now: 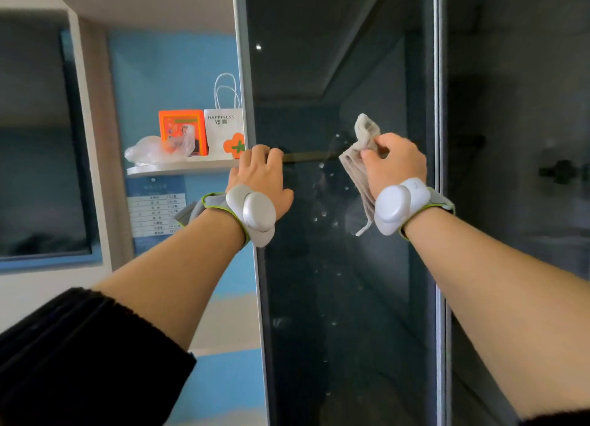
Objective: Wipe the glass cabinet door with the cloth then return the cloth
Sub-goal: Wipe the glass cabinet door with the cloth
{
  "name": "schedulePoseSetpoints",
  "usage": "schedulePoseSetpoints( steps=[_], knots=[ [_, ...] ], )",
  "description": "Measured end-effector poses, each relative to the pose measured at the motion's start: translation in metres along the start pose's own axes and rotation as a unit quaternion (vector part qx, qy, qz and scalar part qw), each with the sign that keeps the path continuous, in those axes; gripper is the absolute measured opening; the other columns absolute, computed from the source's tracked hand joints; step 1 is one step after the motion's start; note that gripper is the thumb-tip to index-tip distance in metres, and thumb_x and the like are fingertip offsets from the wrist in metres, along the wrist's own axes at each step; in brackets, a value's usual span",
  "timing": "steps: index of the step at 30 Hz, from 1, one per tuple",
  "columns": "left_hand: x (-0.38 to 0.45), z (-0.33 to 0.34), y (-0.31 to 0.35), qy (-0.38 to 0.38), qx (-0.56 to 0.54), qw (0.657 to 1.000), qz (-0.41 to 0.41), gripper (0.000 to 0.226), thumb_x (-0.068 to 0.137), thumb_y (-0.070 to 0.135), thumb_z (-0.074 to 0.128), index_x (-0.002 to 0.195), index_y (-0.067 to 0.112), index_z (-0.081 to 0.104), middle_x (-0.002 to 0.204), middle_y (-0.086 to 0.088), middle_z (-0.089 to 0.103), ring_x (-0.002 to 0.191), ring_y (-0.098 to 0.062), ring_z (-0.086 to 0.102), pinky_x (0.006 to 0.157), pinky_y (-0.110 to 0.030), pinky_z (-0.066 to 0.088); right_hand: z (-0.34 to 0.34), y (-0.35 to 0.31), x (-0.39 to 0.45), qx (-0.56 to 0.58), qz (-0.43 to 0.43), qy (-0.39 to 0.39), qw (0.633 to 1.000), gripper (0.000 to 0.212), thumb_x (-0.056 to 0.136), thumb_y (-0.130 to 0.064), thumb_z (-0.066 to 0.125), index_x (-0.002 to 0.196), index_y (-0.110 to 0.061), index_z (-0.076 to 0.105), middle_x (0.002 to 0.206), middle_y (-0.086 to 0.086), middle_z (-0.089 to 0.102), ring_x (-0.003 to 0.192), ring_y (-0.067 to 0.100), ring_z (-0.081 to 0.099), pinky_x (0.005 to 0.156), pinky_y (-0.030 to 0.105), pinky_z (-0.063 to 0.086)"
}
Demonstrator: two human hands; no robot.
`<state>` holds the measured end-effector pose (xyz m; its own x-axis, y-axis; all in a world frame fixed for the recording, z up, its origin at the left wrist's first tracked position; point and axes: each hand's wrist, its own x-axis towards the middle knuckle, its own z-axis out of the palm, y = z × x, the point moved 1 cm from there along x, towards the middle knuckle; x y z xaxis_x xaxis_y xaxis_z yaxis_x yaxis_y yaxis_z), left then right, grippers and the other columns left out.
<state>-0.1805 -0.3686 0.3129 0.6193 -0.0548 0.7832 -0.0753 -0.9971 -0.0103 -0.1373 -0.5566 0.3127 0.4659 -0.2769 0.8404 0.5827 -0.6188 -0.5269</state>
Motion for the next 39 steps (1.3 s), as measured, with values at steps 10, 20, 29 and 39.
schedulePoseSetpoints(
  steps=[10, 20, 29, 39],
  knots=[
    [0.035, 0.042, 0.000, 0.020, 0.079, 0.996, 0.036, 0.093, 0.080, 0.042, 0.066, 0.147, 0.013, 0.009, 0.158, -0.011, 0.001, 0.145, -0.034, 0.001, 0.115, -0.047, 0.016, 0.029, 0.021, 0.039, -0.031, -0.061, -0.009, 0.998, 0.039, 0.090, -0.020, 0.048, 0.128, -0.015, 0.054, 0.131, 0.010, 0.048, 0.114, 0.028, 0.048, 0.078, 0.028, 0.036],
    [0.040, 0.056, -0.002, 0.055, 0.111, 0.992, 0.021, 0.103, 0.074, 0.049, 0.070, 0.149, 0.019, 0.005, 0.159, -0.006, -0.001, 0.145, -0.031, -0.003, 0.116, -0.046, 0.008, 0.075, 0.017, 0.031, -0.139, -0.250, -0.023, 0.958, 0.057, 0.084, -0.032, 0.061, 0.137, -0.028, 0.042, 0.136, 0.013, 0.037, 0.127, 0.035, 0.028, 0.100, 0.052, 0.033],
    [0.033, 0.057, 0.008, 0.054, 0.114, 0.992, -0.013, 0.099, 0.078, 0.041, 0.070, 0.149, 0.018, 0.004, 0.159, -0.007, 0.000, 0.145, -0.034, 0.000, 0.114, -0.050, 0.015, 0.062, 0.055, 0.066, -0.175, -0.204, -0.007, 0.963, 0.072, 0.086, -0.040, 0.046, 0.148, -0.024, 0.014, 0.157, 0.016, 0.005, 0.143, 0.039, 0.002, 0.112, 0.053, 0.011],
    [0.012, 0.065, 0.010, 0.069, 0.106, 0.991, -0.043, 0.093, 0.081, 0.035, 0.068, 0.148, 0.011, 0.008, 0.158, -0.011, 0.004, 0.145, -0.034, 0.005, 0.113, -0.050, 0.019, 0.082, 0.057, 0.022, -0.222, -0.331, -0.091, 0.913, 0.072, 0.091, -0.055, 0.032, 0.149, -0.028, -0.002, 0.158, 0.008, -0.009, 0.143, 0.031, -0.012, 0.114, 0.045, -0.004]
  ],
)
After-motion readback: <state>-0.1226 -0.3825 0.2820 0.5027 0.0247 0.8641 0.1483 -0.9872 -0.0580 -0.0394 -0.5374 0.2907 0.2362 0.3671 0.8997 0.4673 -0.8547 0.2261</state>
